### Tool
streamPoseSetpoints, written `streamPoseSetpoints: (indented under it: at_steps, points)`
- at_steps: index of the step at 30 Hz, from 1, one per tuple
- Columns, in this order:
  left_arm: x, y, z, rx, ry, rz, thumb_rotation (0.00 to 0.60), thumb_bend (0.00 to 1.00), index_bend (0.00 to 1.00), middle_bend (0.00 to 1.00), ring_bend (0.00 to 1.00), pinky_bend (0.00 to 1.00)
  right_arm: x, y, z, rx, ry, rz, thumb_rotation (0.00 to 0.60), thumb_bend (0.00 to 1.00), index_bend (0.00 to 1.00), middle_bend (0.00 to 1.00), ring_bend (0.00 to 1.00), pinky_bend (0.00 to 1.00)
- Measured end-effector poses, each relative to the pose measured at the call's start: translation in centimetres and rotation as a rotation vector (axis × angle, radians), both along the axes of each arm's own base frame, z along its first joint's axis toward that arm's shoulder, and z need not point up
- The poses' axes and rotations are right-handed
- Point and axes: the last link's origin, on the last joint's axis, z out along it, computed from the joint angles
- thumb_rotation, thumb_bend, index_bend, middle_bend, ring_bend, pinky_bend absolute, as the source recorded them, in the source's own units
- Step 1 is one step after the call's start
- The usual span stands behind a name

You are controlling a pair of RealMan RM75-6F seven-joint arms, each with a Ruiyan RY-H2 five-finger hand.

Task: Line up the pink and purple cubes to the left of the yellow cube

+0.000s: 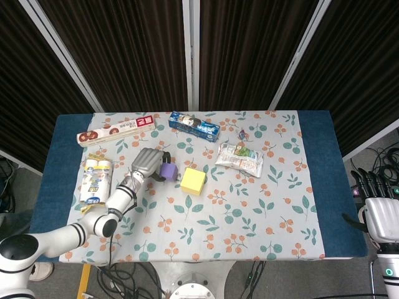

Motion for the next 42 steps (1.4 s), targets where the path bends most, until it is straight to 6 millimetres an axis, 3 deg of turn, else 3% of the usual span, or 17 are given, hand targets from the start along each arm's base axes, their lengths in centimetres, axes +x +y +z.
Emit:
streamPoseSetpoints:
  at_steps: [24,36,42]
  points:
    - [2.9,-1.7,-2.6,-0.057,-0.017,0.058,0.6,0.21,0.54,0.59,0.48,0.45,-0.3,-0.2,0.1,-0.002,-0.001,-0.009,0.6,0.03,0.0,0.04,0.0,0.03]
    - [3.1,-2.5,-2.9,-0.064,0.039,0.055,0.6,0.21,0.36,0.45,0.47,0.43,-0.5,-0.1,0.1,-0.004,-0.007,-0.01,0.6,0.06,0.0,0.04,0.0,0.03]
    - [3.1,-2.8,-2.5,-0.082,0.069,0.045,0.6,0.21,0.24,0.34,0.4,0.38,-0.4,0.0,0.3,-0.012,-0.008,-0.005,0.6,0.07,0.0,0.04,0.0,0.03]
